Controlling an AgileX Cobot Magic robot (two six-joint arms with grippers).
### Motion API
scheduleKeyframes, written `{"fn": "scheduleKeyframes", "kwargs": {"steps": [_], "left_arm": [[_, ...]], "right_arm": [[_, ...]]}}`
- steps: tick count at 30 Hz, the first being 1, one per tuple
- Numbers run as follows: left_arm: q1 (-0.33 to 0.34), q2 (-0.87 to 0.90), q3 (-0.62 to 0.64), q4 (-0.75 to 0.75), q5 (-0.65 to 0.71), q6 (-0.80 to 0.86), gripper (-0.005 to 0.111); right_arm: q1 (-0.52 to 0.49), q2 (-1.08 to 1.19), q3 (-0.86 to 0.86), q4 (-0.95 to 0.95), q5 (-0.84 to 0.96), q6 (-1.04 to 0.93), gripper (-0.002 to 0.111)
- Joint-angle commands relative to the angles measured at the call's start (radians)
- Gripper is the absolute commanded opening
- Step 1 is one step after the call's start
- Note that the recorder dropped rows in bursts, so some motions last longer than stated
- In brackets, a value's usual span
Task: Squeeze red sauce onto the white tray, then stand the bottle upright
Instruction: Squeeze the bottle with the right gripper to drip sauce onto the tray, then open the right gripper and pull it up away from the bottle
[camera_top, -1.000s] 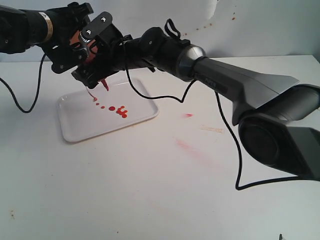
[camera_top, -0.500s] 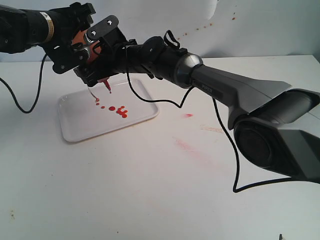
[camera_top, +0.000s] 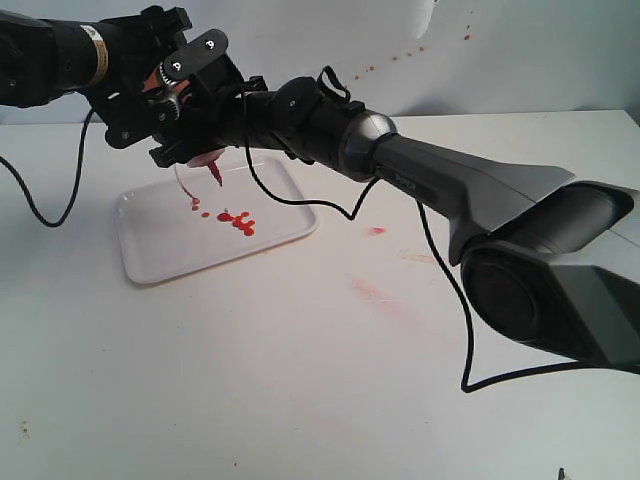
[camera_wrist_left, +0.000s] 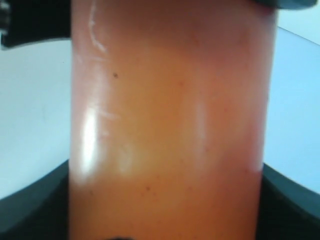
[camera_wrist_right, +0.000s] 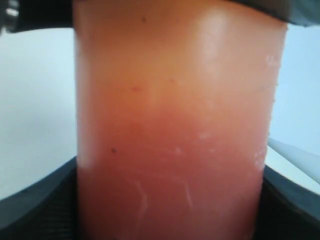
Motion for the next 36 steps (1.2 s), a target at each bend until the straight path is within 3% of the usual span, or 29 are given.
{"fn": "scheduleKeyframes", "kwargs": {"steps": [1, 9, 12, 14, 15, 18, 19, 24, 26, 30, 32, 34, 36], "left_arm": [[0.000, -0.019, -0.007, -0.020, 0.006, -0.016, 0.000], [0.000, -0.019, -0.007, -0.020, 0.006, -0.016, 0.000], [0.000, -0.019, -0.007, -0.020, 0.006, -0.016, 0.000], [0.000, -0.019, -0.007, -0.020, 0.006, -0.016, 0.000], [0.000, -0.019, -0.007, -0.020, 0.006, -0.016, 0.000], [0.000, -0.019, -0.007, -0.020, 0.006, -0.016, 0.000], [0.000, -0.019, -0.007, -0.020, 0.006, -0.016, 0.000], [0.000, -0.019, -0.007, -0.020, 0.005, -0.016, 0.000], [0.000, -0.019, -0.006, -0.020, 0.009, -0.016, 0.000], [0.016, -0.019, -0.006, -0.020, 0.071, -0.016, 0.000], [0.021, -0.019, -0.006, -0.020, 0.067, -0.016, 0.000], [0.021, -0.019, -0.006, -0.029, 0.075, -0.016, 0.000], [0.021, -0.019, -0.006, -0.037, 0.091, -0.016, 0.000]], "right_arm": [[0.010, -0.006, -0.001, -0.005, -0.001, -0.013, 0.000], [0.010, -0.008, -0.001, -0.005, 0.003, -0.013, 0.000], [0.010, -0.008, -0.001, -0.005, 0.011, -0.013, 0.009], [0.010, -0.008, -0.001, -0.005, 0.007, -0.013, 0.025], [0.010, -0.008, -0.001, -0.005, 0.000, -0.013, 0.051], [0.010, -0.008, -0.001, -0.005, -0.030, -0.013, 0.096], [0.010, -0.008, -0.001, -0.005, -0.027, -0.013, 0.106], [0.006, -0.020, -0.001, -0.007, -0.006, 0.041, 0.105], [-0.011, -0.049, -0.001, -0.023, 0.086, 0.108, 0.105], [-0.040, -0.095, -0.001, -0.347, 0.301, 0.436, 0.104], [-0.043, -0.095, -0.001, -0.409, 0.334, 0.480, 0.102], [-0.045, -0.095, -0.001, -0.421, 0.370, 0.498, 0.097], [-0.050, -0.108, -0.001, -0.424, 0.422, 0.512, 0.082]]}}
